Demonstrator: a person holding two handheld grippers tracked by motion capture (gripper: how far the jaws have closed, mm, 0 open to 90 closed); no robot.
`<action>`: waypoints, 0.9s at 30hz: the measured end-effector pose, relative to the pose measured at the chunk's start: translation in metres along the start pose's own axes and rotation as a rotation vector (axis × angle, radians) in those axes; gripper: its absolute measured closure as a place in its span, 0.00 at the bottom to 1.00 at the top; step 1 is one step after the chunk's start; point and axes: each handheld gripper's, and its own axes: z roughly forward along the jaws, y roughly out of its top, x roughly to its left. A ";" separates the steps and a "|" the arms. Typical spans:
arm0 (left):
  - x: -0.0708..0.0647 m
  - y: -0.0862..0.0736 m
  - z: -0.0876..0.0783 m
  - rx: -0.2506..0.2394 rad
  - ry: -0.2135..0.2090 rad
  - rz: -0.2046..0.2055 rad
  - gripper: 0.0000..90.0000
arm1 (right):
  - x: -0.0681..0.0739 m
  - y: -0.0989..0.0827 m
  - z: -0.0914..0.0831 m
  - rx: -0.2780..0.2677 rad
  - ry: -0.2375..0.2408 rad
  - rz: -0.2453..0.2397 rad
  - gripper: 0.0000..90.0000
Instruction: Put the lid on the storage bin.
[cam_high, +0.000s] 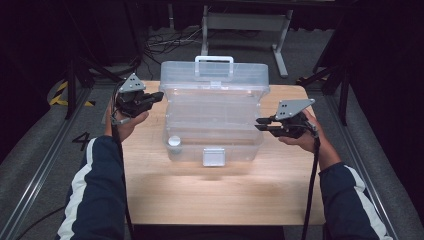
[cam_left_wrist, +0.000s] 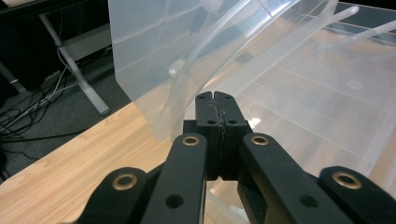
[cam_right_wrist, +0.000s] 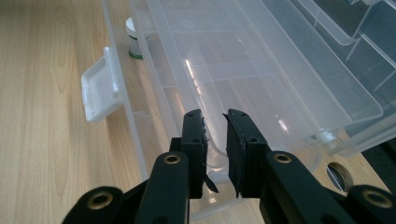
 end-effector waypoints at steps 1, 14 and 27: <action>0.000 -0.001 0.000 0.000 -0.001 0.000 1.00 | 0.000 -0.001 -0.001 -0.005 -0.001 0.002 0.86; -0.004 -0.010 -0.004 -0.009 -0.022 -0.006 1.00 | 0.003 -0.025 -0.012 0.012 -0.027 0.044 0.83; -0.009 -0.020 -0.005 -0.013 -0.043 -0.015 1.00 | 0.003 -0.054 -0.008 0.050 -0.033 0.112 0.80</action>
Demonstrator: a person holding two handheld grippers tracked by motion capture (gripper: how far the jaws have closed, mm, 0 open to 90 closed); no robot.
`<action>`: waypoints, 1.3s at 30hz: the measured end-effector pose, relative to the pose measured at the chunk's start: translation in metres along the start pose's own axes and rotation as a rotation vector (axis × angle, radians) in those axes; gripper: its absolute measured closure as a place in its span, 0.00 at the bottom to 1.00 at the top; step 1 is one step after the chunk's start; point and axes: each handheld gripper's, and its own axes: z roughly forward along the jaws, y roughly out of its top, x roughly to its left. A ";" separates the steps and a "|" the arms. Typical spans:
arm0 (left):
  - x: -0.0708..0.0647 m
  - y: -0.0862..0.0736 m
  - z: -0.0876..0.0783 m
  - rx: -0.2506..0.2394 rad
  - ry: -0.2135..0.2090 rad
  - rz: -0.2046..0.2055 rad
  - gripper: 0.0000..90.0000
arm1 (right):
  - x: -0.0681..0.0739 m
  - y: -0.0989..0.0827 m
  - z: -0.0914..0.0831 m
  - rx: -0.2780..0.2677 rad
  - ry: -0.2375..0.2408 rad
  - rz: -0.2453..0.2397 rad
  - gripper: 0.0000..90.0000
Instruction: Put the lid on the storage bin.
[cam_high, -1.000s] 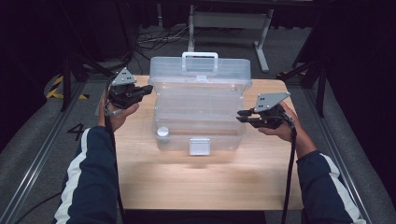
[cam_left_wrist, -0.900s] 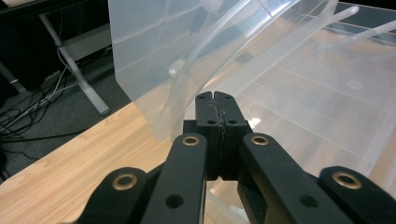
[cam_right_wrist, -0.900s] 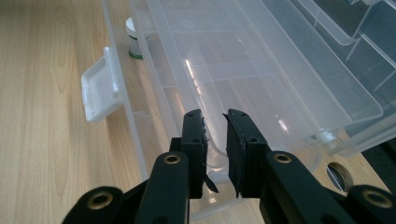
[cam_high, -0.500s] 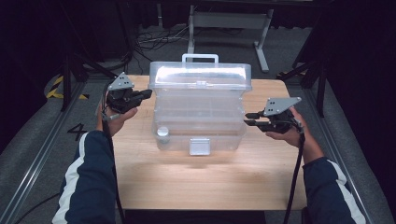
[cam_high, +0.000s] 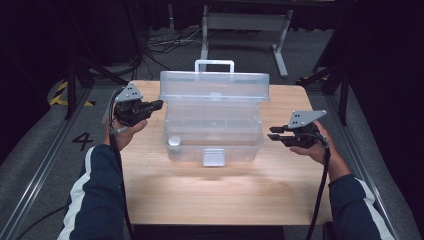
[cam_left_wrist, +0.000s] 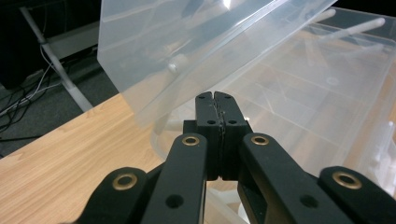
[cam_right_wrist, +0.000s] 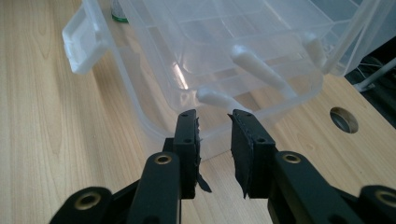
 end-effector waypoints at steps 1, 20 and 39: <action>0.000 -0.001 0.000 0.006 -0.005 -0.003 1.00 | 0.000 -0.002 0.001 0.001 0.000 0.005 0.80; -0.011 -0.029 -0.001 0.064 0.016 -0.001 1.00 | 0.003 -0.018 0.017 0.023 -0.017 0.058 0.72; -0.016 -0.039 0.006 0.082 -0.006 0.004 1.00 | 0.003 -0.023 0.019 0.024 -0.007 0.100 0.66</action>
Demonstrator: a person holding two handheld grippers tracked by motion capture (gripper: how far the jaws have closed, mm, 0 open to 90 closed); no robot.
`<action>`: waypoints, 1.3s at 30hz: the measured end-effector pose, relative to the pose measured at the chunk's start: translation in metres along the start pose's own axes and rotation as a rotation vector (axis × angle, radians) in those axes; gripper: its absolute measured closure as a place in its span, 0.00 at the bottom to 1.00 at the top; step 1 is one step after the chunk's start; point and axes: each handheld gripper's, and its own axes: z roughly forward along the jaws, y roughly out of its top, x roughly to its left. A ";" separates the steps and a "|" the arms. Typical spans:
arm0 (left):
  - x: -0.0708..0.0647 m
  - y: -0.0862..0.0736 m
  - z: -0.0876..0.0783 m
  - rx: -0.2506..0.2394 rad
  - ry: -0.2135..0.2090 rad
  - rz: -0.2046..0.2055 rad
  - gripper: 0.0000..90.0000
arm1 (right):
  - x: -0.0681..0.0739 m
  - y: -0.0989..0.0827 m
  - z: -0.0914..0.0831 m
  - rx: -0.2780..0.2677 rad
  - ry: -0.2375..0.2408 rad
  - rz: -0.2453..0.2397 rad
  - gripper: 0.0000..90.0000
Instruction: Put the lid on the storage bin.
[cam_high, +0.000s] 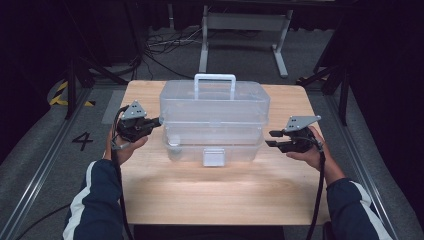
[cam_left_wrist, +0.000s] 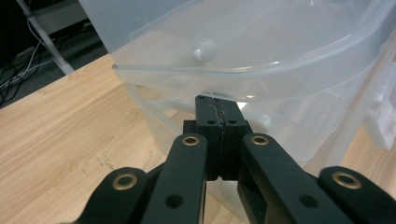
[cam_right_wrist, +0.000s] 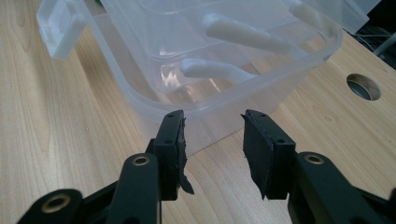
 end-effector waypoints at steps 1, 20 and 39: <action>0.000 0.000 0.000 0.001 -0.002 -0.001 1.00 | 0.000 0.000 0.000 0.000 0.001 0.002 0.66; 0.002 -0.006 0.004 0.025 -0.012 -0.002 1.00 | -0.003 -0.005 0.003 -0.001 -0.035 0.029 0.61; 0.002 -0.022 0.014 0.148 -0.002 0.023 1.00 | 0.000 -0.007 0.009 0.020 -0.030 0.022 0.58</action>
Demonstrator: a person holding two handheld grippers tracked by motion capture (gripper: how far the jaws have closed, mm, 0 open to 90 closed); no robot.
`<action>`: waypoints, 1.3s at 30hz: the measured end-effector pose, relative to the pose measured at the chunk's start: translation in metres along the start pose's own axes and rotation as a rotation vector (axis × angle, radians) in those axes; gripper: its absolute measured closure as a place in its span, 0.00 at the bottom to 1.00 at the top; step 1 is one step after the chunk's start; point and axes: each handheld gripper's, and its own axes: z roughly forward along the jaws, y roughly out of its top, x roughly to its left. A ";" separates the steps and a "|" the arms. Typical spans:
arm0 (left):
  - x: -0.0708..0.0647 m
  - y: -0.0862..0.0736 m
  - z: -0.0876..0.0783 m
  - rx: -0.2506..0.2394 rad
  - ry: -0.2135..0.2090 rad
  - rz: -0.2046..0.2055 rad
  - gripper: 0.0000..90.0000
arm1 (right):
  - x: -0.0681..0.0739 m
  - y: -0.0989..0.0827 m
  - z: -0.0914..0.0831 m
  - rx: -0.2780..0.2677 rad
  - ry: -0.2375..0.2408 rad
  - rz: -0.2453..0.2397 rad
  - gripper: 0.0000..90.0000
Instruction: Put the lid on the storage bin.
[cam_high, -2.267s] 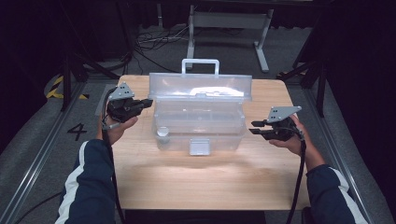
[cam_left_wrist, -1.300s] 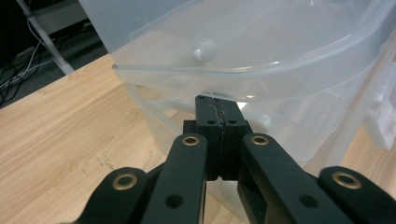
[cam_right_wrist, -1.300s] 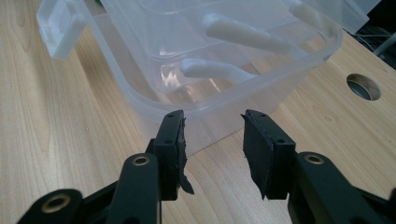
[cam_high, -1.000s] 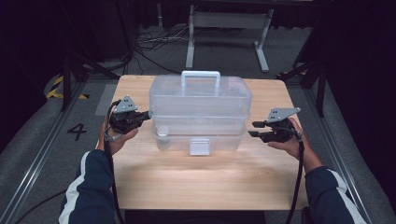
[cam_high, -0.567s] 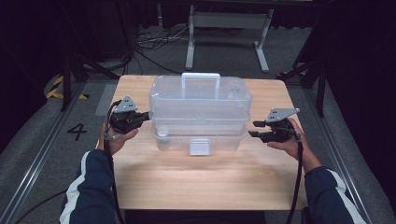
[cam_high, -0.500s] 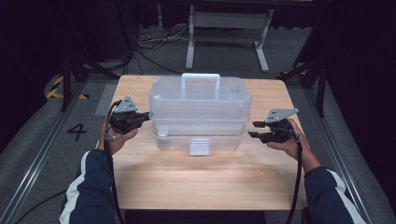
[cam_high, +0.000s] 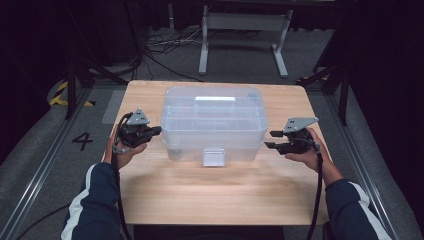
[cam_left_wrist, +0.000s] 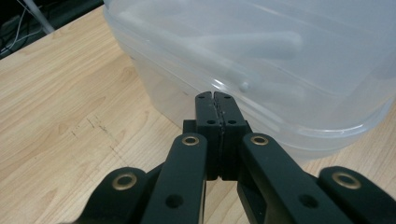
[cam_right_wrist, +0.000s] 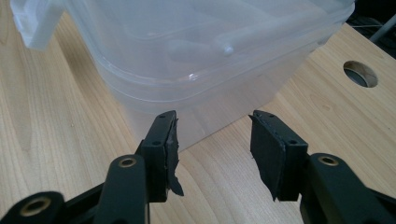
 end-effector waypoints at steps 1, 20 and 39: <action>-0.001 0.000 0.001 0.005 0.008 0.000 1.00 | 0.000 0.000 0.000 -0.002 -0.001 0.004 0.58; -0.006 -0.002 0.000 0.017 0.020 0.024 0.99 | 0.003 0.002 -0.003 -0.008 -0.011 -0.009 0.57; -0.010 -0.022 -0.014 0.057 0.031 0.041 0.93 | 0.007 -0.002 -0.010 0.022 -0.039 -0.016 0.54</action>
